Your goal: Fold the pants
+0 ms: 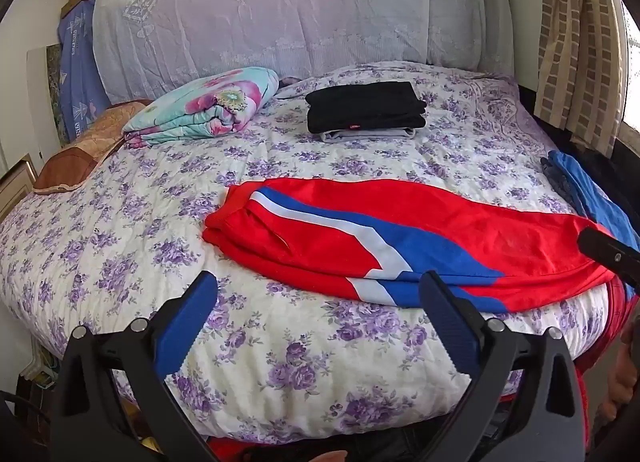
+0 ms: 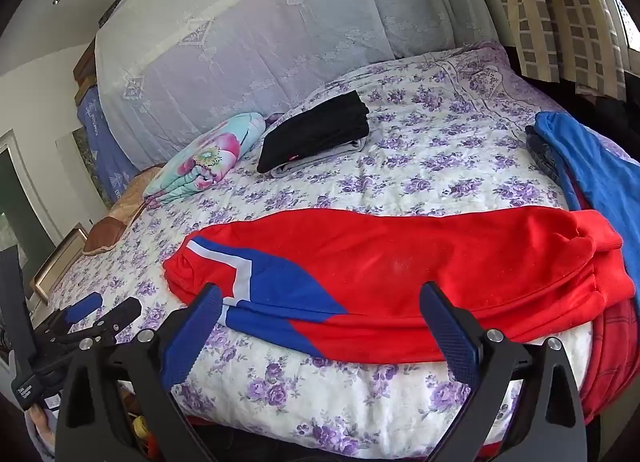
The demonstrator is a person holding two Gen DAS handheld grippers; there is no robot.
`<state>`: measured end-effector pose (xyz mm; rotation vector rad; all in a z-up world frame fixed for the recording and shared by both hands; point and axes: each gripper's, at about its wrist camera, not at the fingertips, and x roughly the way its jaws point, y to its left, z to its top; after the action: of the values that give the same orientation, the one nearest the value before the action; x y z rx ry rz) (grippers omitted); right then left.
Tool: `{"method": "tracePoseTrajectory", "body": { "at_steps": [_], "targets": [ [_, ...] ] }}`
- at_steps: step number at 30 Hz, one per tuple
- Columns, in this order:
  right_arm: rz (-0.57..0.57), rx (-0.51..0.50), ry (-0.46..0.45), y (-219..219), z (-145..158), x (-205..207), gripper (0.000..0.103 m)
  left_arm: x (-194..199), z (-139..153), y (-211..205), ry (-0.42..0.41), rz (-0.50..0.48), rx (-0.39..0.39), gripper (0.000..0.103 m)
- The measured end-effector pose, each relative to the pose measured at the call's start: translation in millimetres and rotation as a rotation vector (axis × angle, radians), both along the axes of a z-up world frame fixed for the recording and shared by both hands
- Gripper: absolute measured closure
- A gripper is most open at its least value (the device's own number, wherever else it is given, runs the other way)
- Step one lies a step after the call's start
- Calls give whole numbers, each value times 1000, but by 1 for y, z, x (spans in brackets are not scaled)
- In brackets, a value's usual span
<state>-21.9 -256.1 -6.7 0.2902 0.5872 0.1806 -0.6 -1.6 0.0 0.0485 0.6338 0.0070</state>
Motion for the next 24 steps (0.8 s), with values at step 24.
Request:
{"method": "tracePoseTrajectory", "body": {
  "at_steps": [24],
  "targets": [
    [8,-6,1,1,3,-3,4,1,-5,7,12,4,-10,5]
  ]
}}
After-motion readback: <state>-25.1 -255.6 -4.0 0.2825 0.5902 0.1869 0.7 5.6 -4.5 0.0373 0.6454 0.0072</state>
